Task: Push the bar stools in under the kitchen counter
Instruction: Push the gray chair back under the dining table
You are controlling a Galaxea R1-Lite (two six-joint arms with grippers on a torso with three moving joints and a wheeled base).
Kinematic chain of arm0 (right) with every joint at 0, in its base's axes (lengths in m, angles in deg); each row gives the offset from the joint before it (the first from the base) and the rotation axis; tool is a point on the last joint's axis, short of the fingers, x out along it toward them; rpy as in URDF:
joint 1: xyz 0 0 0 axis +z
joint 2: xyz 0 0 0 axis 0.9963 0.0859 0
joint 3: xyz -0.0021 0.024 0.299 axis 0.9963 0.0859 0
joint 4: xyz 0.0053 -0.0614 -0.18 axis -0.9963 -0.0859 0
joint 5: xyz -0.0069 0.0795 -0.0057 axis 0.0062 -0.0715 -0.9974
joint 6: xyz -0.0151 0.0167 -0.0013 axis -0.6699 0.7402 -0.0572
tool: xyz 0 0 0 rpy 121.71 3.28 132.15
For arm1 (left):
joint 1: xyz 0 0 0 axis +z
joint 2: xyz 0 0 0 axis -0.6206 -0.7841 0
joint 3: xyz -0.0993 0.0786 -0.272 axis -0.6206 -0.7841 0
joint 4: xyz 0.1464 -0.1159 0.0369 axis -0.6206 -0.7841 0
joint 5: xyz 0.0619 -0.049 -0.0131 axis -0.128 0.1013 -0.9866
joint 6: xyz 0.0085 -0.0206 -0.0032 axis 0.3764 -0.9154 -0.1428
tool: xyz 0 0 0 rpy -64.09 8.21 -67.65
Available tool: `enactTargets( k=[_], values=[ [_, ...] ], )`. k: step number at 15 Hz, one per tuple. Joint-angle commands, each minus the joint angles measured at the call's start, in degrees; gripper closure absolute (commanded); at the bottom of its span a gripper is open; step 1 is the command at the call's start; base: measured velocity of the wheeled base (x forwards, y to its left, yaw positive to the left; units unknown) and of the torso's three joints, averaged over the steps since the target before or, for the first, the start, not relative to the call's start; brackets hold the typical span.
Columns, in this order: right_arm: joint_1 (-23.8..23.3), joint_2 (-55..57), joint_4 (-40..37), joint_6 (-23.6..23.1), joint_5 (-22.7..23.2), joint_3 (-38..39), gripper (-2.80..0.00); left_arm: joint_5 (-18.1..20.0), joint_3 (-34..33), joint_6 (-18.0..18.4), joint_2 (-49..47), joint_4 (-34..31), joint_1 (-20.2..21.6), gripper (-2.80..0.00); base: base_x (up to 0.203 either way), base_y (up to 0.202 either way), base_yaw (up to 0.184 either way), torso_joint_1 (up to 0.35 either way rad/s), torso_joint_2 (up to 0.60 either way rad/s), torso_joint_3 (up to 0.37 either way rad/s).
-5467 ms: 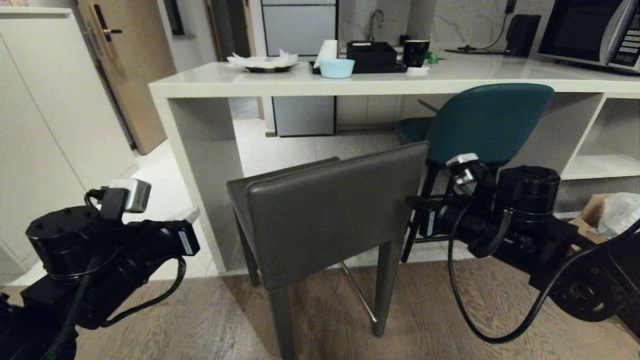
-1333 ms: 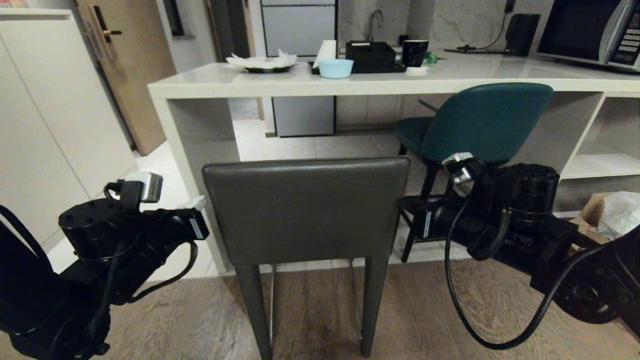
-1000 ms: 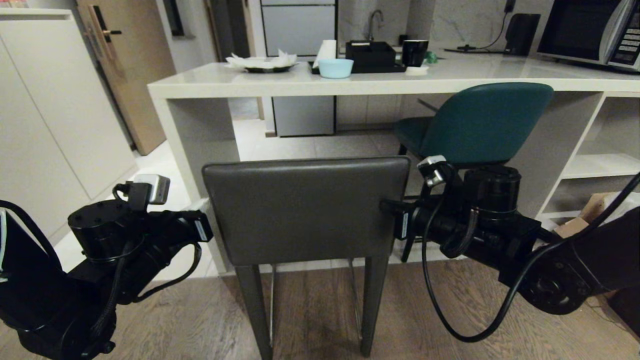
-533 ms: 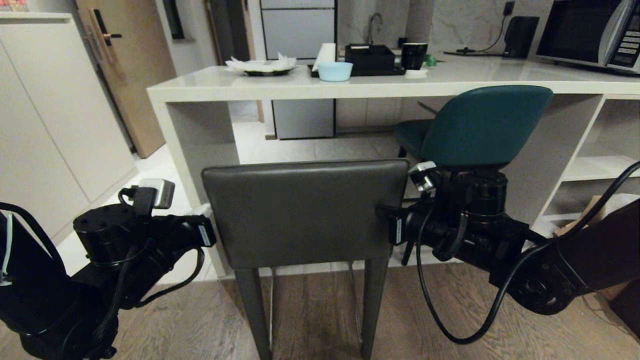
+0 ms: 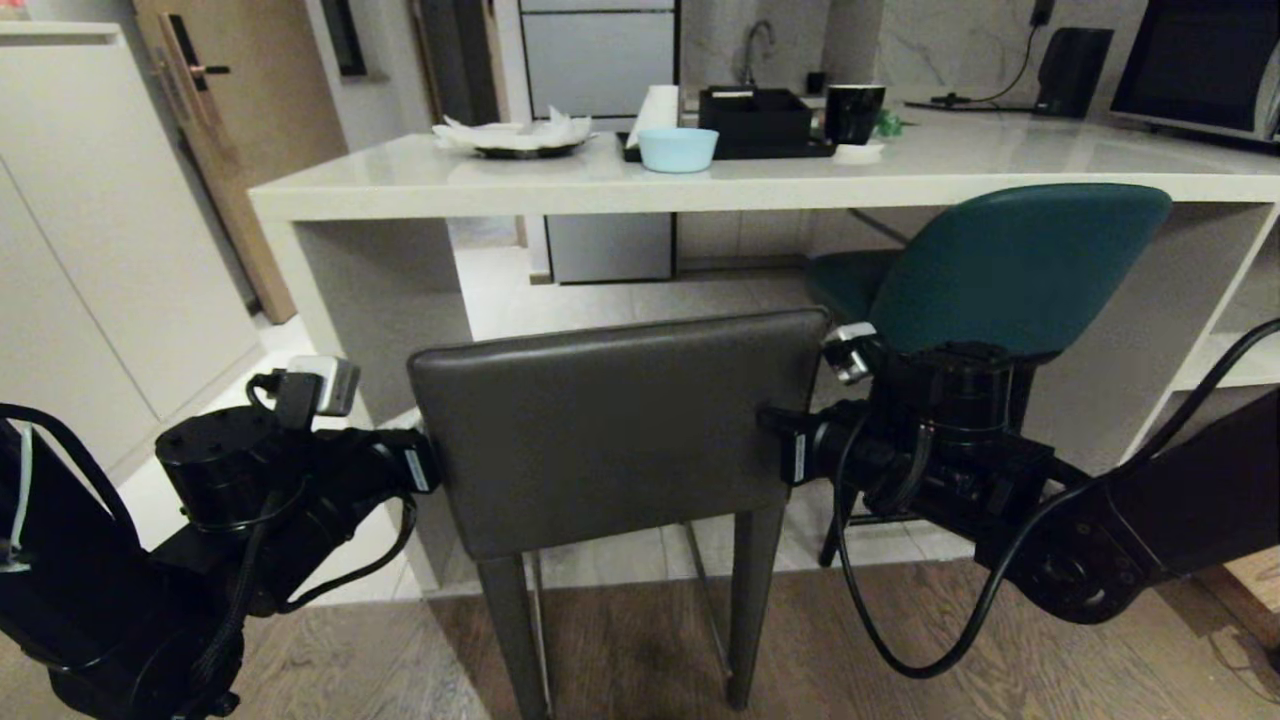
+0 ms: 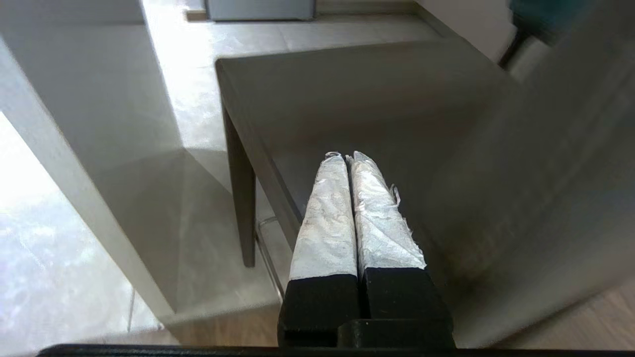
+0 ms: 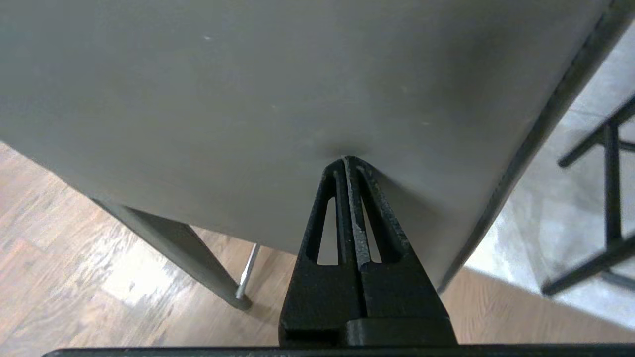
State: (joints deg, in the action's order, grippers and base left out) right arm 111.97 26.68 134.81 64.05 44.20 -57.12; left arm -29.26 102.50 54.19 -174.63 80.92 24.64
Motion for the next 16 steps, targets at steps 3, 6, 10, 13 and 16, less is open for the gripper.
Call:
enactTargets(
  k=[3,6,10,13,16],
  values=[
    [0.09,-0.18,0.40,0.06,0.14,0.48,0.00,-0.06,0.06,-0.05,-0.01,0.49,0.18,0.00,0.192,0.000,0.001,0.000,0.01,0.003],
    [0.18,-0.18,0.48,0.07,0.07,0.58,0.00,-0.23,-0.34,-0.05,0.08,0.49,0.65,0.00,0.189,0.000,0.001,0.002,0.00,0.001],
    [0.35,-0.71,0.69,0.07,0.07,1.20,0.00,-0.35,-9.80,0.17,2.27,2.17,1.83,0.00,0.146,0.000,0.002,0.005,0.00,0.003],
    [0.35,-0.71,0.91,0.16,0.07,1.72,0.00,-0.60,-21.55,0.15,5.10,3.61,6.55,0.00,0.000,0.000,0.000,0.000,0.00,0.000],
    [0.35,-0.62,1.72,0.25,0.02,1.64,0.00,-0.22,-23.62,-0.22,15.23,3.88,8.81,0.00,0.000,0.000,0.000,0.000,0.00,0.000]
  ],
)
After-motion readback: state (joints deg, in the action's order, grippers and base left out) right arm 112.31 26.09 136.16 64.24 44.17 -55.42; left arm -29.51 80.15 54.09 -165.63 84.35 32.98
